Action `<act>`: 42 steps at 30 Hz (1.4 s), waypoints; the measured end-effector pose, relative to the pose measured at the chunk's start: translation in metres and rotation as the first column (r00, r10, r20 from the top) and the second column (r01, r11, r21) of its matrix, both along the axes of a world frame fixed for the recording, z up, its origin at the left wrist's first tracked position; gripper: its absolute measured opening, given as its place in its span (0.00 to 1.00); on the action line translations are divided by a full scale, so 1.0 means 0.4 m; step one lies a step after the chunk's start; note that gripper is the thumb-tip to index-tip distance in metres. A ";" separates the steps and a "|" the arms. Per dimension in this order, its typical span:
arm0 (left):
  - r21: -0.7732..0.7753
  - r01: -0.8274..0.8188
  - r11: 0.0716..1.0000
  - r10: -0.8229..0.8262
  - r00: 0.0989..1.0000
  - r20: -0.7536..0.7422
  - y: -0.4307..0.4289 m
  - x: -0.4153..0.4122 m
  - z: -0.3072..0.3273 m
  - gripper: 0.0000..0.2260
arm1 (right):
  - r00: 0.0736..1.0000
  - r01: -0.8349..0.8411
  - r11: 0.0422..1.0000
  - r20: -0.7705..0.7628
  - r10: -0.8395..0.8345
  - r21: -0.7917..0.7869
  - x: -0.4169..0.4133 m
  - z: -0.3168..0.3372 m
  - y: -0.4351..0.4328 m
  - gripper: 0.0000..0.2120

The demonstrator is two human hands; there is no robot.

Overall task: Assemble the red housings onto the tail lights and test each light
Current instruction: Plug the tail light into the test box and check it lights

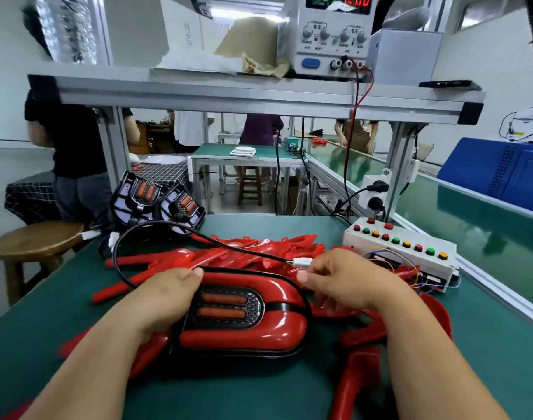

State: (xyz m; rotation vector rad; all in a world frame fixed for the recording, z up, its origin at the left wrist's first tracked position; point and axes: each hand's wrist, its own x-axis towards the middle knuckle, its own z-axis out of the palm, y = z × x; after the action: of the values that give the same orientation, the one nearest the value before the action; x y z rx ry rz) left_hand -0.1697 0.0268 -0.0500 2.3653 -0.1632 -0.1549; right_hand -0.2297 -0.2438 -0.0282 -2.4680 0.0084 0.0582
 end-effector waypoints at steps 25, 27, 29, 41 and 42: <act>-0.809 -0.104 0.578 0.035 0.994 -0.103 -0.097 0.057 -0.098 0.08 | 0.750 0.471 0.866 0.439 -0.495 0.171 0.031 0.056 -0.068 0.16; -0.799 -0.095 0.594 0.037 0.995 -0.090 -0.097 0.061 -0.103 0.11 | 0.649 0.522 0.805 0.481 -0.589 0.282 0.049 0.088 -0.124 0.11; -0.801 -0.080 0.593 0.005 0.995 -0.095 -0.098 0.065 -0.104 0.15 | 0.615 0.602 0.768 0.487 -0.620 0.217 0.075 0.103 -0.181 0.09; -0.781 -0.016 0.625 -0.072 0.994 -0.078 -0.089 0.068 -0.104 0.13 | 0.944 0.316 0.763 0.104 -0.314 -0.564 0.218 -0.055 -0.234 0.34; -0.788 -0.021 0.615 -0.069 0.994 -0.080 -0.089 0.071 -0.104 0.13 | 0.940 0.328 0.754 0.116 -0.322 -0.569 0.222 -0.062 -0.233 0.37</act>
State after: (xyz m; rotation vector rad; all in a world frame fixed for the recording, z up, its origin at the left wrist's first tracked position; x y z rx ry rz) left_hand -0.1414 -0.0086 -0.0916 1.4485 -0.1687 -0.1726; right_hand -0.1407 -0.3371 -0.0528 -3.0418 0.5308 -0.1310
